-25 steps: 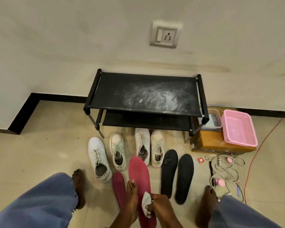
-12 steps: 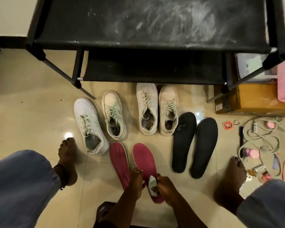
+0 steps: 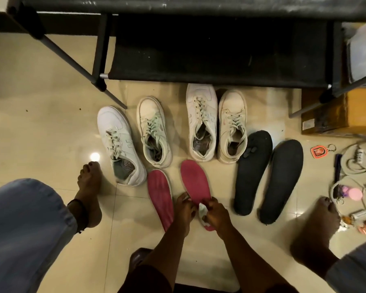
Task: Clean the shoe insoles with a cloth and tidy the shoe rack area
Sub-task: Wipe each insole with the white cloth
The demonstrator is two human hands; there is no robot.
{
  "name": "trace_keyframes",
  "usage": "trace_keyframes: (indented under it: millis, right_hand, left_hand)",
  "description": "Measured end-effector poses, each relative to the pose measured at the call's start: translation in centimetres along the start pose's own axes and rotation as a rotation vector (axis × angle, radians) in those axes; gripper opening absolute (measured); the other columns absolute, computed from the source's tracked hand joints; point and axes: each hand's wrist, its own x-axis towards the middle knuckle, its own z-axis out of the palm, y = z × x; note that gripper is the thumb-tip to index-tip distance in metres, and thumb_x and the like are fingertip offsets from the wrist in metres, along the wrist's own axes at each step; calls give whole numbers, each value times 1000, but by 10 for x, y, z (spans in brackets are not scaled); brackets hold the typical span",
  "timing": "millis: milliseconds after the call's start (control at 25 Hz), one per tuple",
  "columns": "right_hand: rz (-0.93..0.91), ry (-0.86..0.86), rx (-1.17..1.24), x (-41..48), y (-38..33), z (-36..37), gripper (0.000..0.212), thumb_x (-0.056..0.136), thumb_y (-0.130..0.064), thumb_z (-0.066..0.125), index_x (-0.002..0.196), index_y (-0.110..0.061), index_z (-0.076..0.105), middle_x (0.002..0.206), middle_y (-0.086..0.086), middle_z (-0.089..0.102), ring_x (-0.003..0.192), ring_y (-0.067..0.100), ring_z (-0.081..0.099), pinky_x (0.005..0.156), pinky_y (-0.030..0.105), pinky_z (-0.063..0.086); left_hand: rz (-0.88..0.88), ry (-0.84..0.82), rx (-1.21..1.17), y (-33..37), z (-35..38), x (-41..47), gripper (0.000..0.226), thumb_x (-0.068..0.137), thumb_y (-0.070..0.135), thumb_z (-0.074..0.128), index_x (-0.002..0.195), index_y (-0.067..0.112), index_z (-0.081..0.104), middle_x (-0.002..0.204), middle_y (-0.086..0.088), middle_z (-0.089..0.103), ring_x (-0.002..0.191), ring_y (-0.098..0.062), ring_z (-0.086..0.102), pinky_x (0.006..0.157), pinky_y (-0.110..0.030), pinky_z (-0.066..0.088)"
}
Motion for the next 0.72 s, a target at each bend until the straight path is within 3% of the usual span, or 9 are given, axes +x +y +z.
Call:
trace_keyframes:
  millis: [80, 160, 240, 320, 440, 520, 640, 720]
  right_hand:
    - [-37, 116, -51, -6, 2, 5, 36, 95, -25, 49, 129, -13, 51, 138, 12, 47, 114, 31, 54, 88, 30, 45]
    - [-97, 181, -43, -15, 6, 15, 33, 92, -17, 54, 124, -12, 57, 133, 11, 52, 114, 31, 54, 97, 32, 42]
    - [-125, 79, 53, -19, 7, 29, 34, 83, 1, 60, 115, -10, 64, 122, 14, 59, 111, 31, 56, 93, 33, 45]
    - [-77, -96, 180, -17, 8, 43, 41, 76, 15, 59, 109, -8, 65, 130, 9, 51, 118, 28, 50, 88, 34, 48]
    - [-107, -306, 68, -6, 8, 62, 60, 79, 17, 53, 133, -8, 47, 141, -7, 31, 124, 24, 44, 79, 24, 48]
    - [-105, -356, 31, -1, 4, 73, 63, 83, 12, 50, 140, -10, 36, 139, 2, 42, 104, 23, 52, 69, 24, 49]
    - [-133, -325, -18, 0, 0, 79, 50, 85, -2, 56, 132, -9, 45, 111, 9, 60, 93, 22, 56, 83, 38, 50]
    - [-87, -342, 45, -2, 2, 72, 49, 80, 4, 58, 127, -6, 52, 106, 14, 63, 96, 28, 61, 82, 38, 50]
  left_hand:
    - [12, 54, -83, 3, -9, -8, 31, 94, -4, 36, 85, 19, 53, 73, -4, 50, 63, -13, 48, 59, -23, 37]
    - [72, 156, -131, 5, -26, -14, 29, 93, -7, 39, 82, 14, 55, 77, -9, 55, 64, -16, 55, 58, -19, 44]
    - [89, 369, -36, 2, -47, -14, 19, 93, 0, 45, 94, 8, 63, 96, -15, 63, 87, -30, 61, 77, -27, 51]
    - [38, 462, 88, -5, -69, -6, 28, 94, 8, 46, 119, 7, 59, 120, -13, 60, 112, -33, 55, 98, -39, 44]
    - [-60, 387, 99, -19, -86, 5, 36, 93, 6, 45, 128, 2, 51, 130, -16, 54, 119, -37, 49, 102, -42, 40]
    - [-105, 334, 75, -26, -91, 11, 31, 93, 6, 44, 123, 1, 50, 124, -18, 56, 112, -36, 52, 95, -40, 43]
    - [-101, 265, -25, -29, -90, 7, 23, 93, 6, 48, 115, 12, 45, 110, -13, 55, 97, -28, 54, 83, -34, 43]
    - [-125, 183, -41, -26, -85, -3, 22, 95, 13, 49, 116, 17, 43, 104, -9, 56, 89, -21, 54, 78, -33, 40]
